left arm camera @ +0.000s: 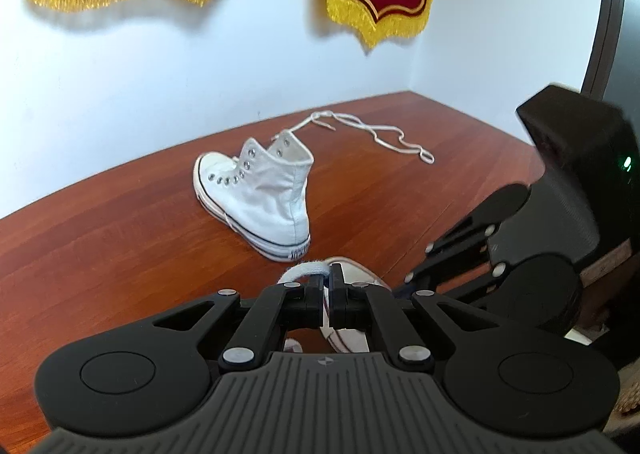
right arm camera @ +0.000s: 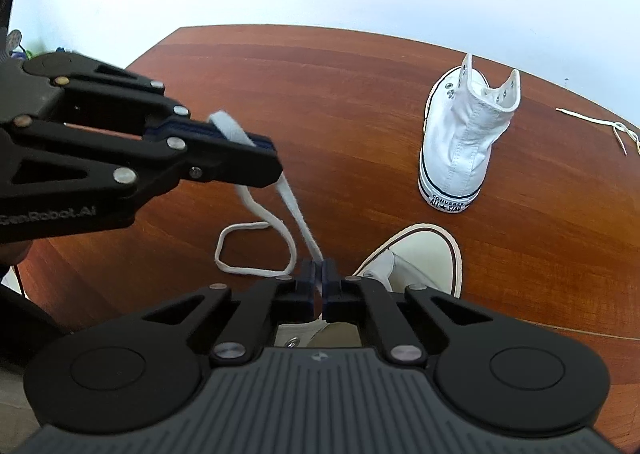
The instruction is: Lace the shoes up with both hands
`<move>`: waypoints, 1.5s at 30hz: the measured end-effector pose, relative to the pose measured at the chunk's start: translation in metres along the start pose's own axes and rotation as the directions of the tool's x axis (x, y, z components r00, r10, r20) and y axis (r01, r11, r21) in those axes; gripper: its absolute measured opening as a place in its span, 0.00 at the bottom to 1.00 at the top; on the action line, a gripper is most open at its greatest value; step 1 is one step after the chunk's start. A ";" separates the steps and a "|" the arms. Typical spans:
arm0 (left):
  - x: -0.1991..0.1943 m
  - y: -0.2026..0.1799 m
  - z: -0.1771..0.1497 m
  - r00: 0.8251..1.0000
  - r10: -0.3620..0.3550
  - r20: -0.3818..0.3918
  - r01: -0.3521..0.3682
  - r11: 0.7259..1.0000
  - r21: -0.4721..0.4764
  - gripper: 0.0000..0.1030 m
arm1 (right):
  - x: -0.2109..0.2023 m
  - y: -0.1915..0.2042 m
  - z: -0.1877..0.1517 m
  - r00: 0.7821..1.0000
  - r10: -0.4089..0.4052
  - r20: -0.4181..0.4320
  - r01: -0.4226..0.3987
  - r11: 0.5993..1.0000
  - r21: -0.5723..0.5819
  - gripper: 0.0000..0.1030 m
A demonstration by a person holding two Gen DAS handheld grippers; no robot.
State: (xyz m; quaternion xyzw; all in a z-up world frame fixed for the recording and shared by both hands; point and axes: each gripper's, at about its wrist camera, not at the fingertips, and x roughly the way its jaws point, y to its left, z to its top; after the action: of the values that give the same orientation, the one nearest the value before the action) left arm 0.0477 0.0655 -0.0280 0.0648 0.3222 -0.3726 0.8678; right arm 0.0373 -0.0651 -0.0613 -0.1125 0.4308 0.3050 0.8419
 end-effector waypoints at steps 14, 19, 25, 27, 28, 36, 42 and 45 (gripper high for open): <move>0.025 -0.013 -0.019 0.994 -0.045 -0.099 0.051 0.997 0.058 0.04 | -0.005 0.000 0.001 1.000 -0.002 0.017 0.002 1.000 0.001 0.03; 0.025 -0.007 -0.021 0.994 -0.019 -0.104 0.024 0.999 0.041 0.04 | -0.002 -0.001 0.000 1.000 0.000 0.000 0.000 1.000 0.001 0.04; 0.023 -0.001 -0.024 0.991 0.010 -0.133 -0.005 1.000 0.031 0.11 | -0.008 0.001 -0.002 1.000 -0.014 0.005 0.014 1.000 -0.011 0.40; 0.021 0.002 -0.025 0.990 0.016 -0.142 -0.013 1.000 0.027 0.11 | -0.012 -0.001 -0.002 1.000 -0.014 0.009 0.014 1.000 -0.007 0.40; 0.021 0.004 -0.026 0.989 0.021 -0.147 -0.018 0.999 0.027 0.11 | -0.014 -0.001 -0.002 1.000 -0.015 0.011 0.015 1.000 -0.004 0.40; 0.013 0.015 -0.041 0.978 0.044 -0.204 -0.041 0.999 0.017 0.29 | -0.025 -0.010 -0.011 0.998 -0.058 0.008 0.058 0.998 0.033 0.40; 0.006 0.021 -0.059 0.967 0.064 -0.245 -0.063 0.998 0.010 0.31 | -0.030 -0.019 -0.019 0.996 -0.093 -0.007 0.093 0.993 0.068 0.40; 0.005 0.025 -0.065 0.964 0.079 -0.254 -0.082 0.997 0.000 0.32 | -0.031 -0.024 -0.023 0.994 -0.111 -0.015 0.112 0.991 0.079 0.40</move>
State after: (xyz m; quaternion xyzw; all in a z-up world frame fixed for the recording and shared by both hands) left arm 0.0346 0.1030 -0.0855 0.1202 0.4297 -0.3240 0.8342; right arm 0.0225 -0.1073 -0.0522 -0.1043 0.4403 0.2392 0.8591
